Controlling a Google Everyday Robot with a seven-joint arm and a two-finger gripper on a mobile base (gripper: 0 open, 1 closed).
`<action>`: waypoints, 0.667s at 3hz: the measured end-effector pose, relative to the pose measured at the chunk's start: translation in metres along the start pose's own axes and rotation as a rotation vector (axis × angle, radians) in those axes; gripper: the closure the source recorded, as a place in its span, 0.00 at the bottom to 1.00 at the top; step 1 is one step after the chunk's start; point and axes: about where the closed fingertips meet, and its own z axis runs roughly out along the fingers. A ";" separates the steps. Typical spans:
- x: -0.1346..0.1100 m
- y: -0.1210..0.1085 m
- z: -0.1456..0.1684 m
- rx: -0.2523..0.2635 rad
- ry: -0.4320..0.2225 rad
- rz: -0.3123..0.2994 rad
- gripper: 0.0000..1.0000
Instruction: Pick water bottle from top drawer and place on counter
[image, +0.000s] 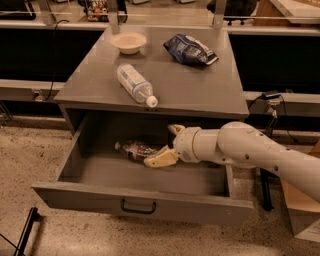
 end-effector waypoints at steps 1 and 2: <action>0.001 0.002 0.004 -0.001 0.010 0.001 0.00; 0.015 0.006 0.029 0.001 0.037 -0.027 0.00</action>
Offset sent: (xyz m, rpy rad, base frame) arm 0.0167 0.0351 -0.0546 -0.0904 -0.0189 0.0168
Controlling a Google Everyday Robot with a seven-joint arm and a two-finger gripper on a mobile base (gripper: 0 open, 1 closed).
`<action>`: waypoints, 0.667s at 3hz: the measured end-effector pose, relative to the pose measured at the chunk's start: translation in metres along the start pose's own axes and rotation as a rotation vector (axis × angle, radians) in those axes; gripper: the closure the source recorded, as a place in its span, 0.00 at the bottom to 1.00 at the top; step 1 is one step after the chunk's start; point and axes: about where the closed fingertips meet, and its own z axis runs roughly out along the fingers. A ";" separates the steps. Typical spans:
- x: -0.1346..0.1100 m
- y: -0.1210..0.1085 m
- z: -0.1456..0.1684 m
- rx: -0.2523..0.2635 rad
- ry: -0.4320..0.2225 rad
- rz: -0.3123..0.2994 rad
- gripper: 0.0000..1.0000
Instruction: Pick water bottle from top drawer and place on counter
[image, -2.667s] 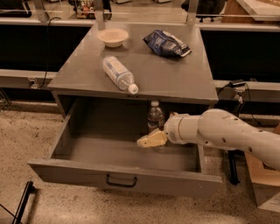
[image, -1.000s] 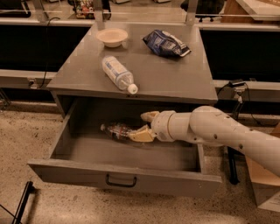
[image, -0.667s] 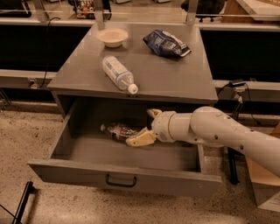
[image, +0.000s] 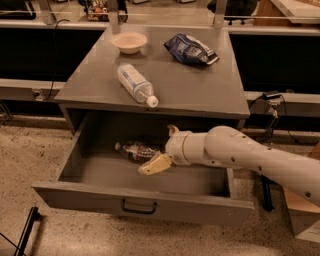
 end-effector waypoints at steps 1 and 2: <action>0.010 0.007 0.029 -0.004 -0.011 -0.033 0.00; 0.019 0.009 0.048 0.000 -0.021 -0.056 0.00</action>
Offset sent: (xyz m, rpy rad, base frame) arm 0.0201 0.0382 -0.0627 -0.0155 -0.0801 0.0381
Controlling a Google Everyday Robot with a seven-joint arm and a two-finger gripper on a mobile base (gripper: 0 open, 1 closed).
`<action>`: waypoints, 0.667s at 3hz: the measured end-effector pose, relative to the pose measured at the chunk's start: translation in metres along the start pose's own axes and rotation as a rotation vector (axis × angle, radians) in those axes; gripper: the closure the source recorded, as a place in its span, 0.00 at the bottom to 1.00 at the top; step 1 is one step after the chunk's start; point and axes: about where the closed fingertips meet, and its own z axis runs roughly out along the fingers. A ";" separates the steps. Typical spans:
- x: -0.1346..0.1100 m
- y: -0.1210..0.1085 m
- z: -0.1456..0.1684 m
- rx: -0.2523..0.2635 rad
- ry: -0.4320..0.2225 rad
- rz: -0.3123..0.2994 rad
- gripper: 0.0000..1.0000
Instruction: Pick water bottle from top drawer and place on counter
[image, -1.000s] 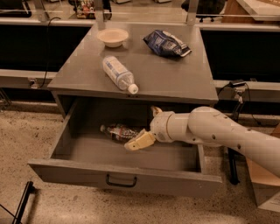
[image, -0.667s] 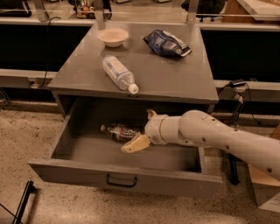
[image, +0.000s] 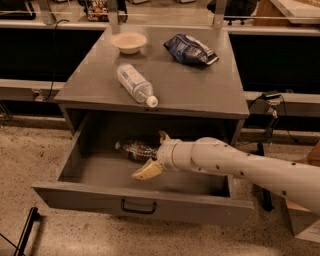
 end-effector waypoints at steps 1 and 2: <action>0.010 0.000 0.012 -0.004 0.001 -0.001 0.18; 0.014 0.000 0.018 -0.015 -0.012 -0.006 0.43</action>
Offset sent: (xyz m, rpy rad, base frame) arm 0.0091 0.0038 -0.0275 0.0223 -0.0079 0.0261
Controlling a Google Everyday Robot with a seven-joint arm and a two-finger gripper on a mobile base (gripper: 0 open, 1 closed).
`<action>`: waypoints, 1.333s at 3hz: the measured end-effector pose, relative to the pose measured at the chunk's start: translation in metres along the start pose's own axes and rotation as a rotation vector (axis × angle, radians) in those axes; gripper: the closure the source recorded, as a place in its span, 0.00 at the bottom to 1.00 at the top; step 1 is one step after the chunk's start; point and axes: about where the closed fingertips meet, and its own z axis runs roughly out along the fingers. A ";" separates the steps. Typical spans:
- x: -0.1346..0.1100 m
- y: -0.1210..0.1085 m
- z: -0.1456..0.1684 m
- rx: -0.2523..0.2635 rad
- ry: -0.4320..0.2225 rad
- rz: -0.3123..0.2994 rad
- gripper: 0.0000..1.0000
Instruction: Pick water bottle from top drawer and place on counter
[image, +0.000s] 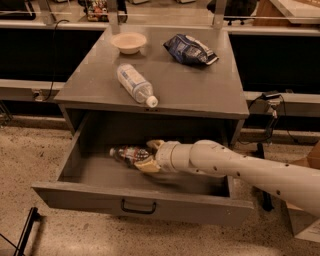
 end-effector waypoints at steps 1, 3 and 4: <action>-0.003 0.002 0.001 -0.017 -0.015 -0.021 0.66; -0.012 0.006 0.003 -0.059 0.027 -0.083 0.85; -0.009 0.008 0.007 -0.090 0.068 -0.096 0.63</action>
Offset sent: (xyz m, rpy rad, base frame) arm -0.0014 0.0069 0.0142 -0.0463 -0.0486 0.0725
